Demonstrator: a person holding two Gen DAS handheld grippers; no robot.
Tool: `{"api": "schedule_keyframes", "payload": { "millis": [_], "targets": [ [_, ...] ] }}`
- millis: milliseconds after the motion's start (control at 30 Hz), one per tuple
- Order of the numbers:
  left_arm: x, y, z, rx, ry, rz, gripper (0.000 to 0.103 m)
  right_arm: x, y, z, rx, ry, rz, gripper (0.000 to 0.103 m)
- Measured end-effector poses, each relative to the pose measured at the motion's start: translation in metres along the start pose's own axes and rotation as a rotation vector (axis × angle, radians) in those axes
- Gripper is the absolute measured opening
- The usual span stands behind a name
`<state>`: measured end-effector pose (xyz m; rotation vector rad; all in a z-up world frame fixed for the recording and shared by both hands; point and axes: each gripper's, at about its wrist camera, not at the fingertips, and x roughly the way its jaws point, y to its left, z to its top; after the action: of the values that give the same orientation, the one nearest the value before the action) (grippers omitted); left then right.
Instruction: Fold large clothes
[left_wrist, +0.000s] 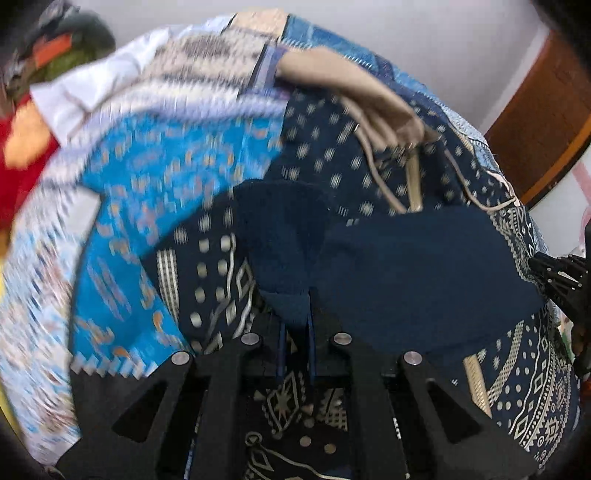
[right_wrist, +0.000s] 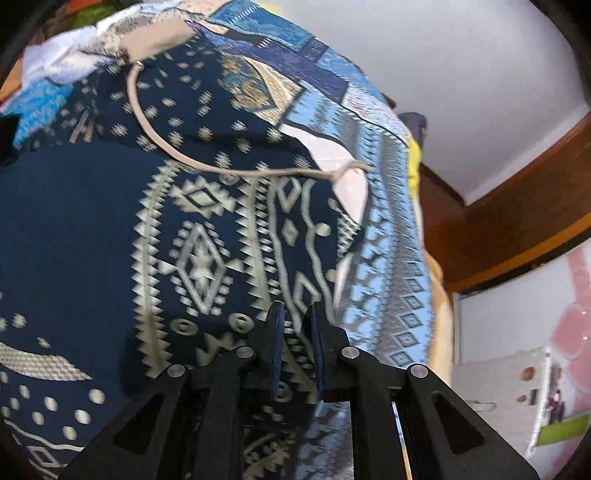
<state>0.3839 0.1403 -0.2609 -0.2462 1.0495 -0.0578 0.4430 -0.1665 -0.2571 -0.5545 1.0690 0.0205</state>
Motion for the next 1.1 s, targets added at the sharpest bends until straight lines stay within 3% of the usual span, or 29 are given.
{"api": "schedule_keyframes", "payload": {
  "millis": [67,133,167,200,233,333,433,567,733,833,967,1100],
  "targets": [
    [0.004,0.003,-0.009,-0.01,0.009,0.006,0.01,0.002,-0.008,-0.003,0.017,-0.001,0.028,0.011],
    [0.009,0.006,-0.019,-0.023,0.021,0.012,0.011,0.004,-0.016,-0.004,0.045,-0.005,0.047,0.03],
    [0.01,0.009,-0.022,-0.033,0.03,0.014,0.012,0.004,-0.021,-0.005,0.054,-0.011,0.009,0.064],
    [0.012,0.013,-0.023,-0.042,0.036,0.016,0.014,0.005,-0.024,-0.007,0.059,-0.023,-0.049,0.091],
    [0.012,0.015,-0.025,-0.047,0.039,0.022,0.015,0.006,-0.029,-0.01,0.064,-0.047,-0.075,0.093],
    [0.008,0.021,-0.033,-0.049,0.037,0.073,0.022,0.015,-0.056,-0.02,0.159,-0.029,0.083,0.092],
    [0.0,0.029,-0.039,-0.07,0.042,0.056,0.026,0.021,-0.077,-0.03,0.253,-0.005,0.187,0.093],
    [-0.014,0.03,-0.043,-0.061,0.039,0.098,0.036,0.021,-0.08,-0.033,0.272,-0.014,0.191,0.093],
    [-0.024,0.026,-0.046,0.059,0.062,0.289,0.037,0.008,-0.079,-0.035,0.281,0.004,0.225,0.093],
    [-0.038,0.024,-0.043,0.104,0.061,0.297,0.039,-0.002,-0.084,-0.031,0.291,0.003,0.297,0.093],
    [-0.062,0.013,-0.027,0.122,-0.004,0.271,0.058,-0.031,-0.086,-0.022,0.294,-0.042,0.34,0.093],
    [-0.08,-0.003,0.002,0.129,-0.078,0.23,0.069,-0.06,-0.088,0.0,0.291,-0.111,0.368,0.093]
  ]
}}
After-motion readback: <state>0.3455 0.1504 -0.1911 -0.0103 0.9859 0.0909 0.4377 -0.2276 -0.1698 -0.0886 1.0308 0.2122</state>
